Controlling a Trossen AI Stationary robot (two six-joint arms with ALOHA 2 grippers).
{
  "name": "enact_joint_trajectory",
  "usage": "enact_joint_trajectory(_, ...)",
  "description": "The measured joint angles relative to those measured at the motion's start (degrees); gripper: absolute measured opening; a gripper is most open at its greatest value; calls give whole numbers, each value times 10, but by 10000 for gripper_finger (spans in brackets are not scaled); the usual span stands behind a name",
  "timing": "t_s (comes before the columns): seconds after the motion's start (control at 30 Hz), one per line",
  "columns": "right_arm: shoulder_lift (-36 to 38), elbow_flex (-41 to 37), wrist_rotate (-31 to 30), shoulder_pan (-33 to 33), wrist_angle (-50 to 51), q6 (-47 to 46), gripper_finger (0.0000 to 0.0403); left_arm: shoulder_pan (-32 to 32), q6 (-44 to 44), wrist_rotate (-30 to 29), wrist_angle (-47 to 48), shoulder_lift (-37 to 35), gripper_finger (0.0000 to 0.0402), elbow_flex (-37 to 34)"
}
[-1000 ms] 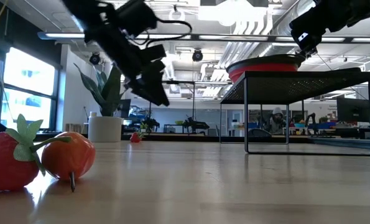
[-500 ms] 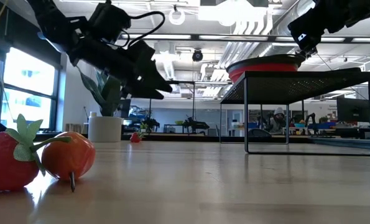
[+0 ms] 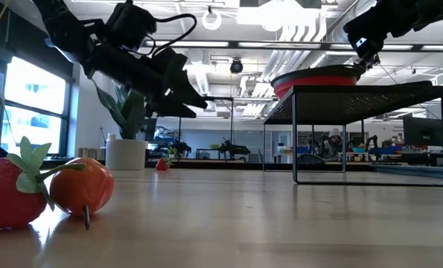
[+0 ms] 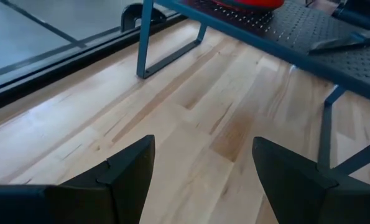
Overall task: Pick & Place Fruit
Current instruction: Adjust the plant
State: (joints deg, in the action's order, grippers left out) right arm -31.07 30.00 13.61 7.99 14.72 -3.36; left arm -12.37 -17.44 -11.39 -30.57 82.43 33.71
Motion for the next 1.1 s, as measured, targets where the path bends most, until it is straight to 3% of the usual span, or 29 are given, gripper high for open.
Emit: enact_joint_trajectory(1.1, 0, 0, 0, 0, -2, -15, 5, 0, -96, -27, 3, 0, 264, 0)
